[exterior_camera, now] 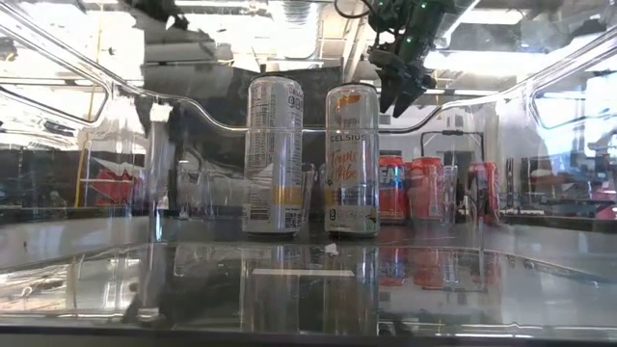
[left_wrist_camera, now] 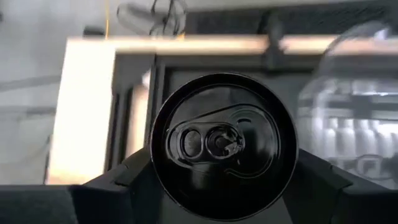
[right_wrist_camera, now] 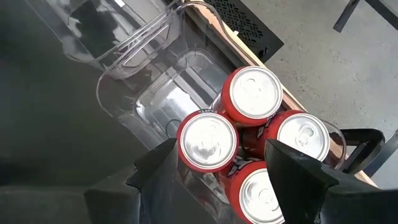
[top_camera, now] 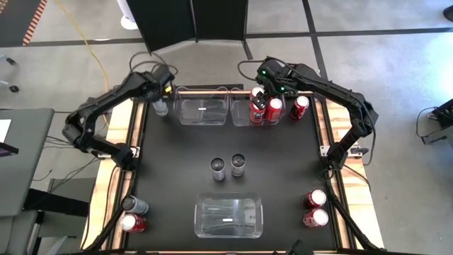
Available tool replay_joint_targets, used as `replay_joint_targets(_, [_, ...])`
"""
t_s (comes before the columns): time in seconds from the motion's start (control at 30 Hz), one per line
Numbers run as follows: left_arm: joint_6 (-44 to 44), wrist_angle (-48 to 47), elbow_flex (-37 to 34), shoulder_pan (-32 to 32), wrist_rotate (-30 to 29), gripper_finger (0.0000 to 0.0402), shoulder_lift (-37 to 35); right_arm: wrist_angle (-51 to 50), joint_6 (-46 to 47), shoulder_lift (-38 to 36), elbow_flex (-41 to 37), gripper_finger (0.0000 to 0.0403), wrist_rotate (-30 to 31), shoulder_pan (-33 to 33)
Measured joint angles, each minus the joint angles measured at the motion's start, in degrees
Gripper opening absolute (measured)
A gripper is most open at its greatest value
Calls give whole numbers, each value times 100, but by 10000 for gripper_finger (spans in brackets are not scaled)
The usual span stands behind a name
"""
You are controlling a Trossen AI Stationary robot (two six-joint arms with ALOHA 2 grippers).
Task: Sort soda cans
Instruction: Put the top white soda can into the top left transparent bin
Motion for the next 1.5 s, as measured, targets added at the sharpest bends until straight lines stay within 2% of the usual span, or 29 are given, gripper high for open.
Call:
replay_joint_targets(0.23, [681, -621, 1630, -356, -68, 250, -21, 48, 7, 0, 0, 255, 2, -7])
replay_joint_targets(0.4, [706, -616, 2193, -562, 6, 250, -23, 67, 50, 0, 0, 255, 2, -37])
replay_joint_targets(0.6, [1089, -229, 2201, -866, 12, 250, 241, 19, 294, -49, 0, 255, -25, -22])
replay_joint_targets(0.9, [1400, 156, 2197, -1336, 60, 250, 1249, -616, 465, -268, 0, 255, -95, -24])
replay_joint_targets(1.13, [1520, 272, 2194, -1334, -29, 254, 1975, -658, 632, -552, -53, 255, -69, 12])
replay_joint_targets(1.4, [1612, 1103, 1790, -1135, -36, 254, 2144, -608, 1037, -1165, -822, 255, 39, 14])
replay_joint_targets(1.5, [1587, 1102, 1573, -1036, 13, 254, 2142, -415, 1268, -1509, -1273, 255, 47, 15])
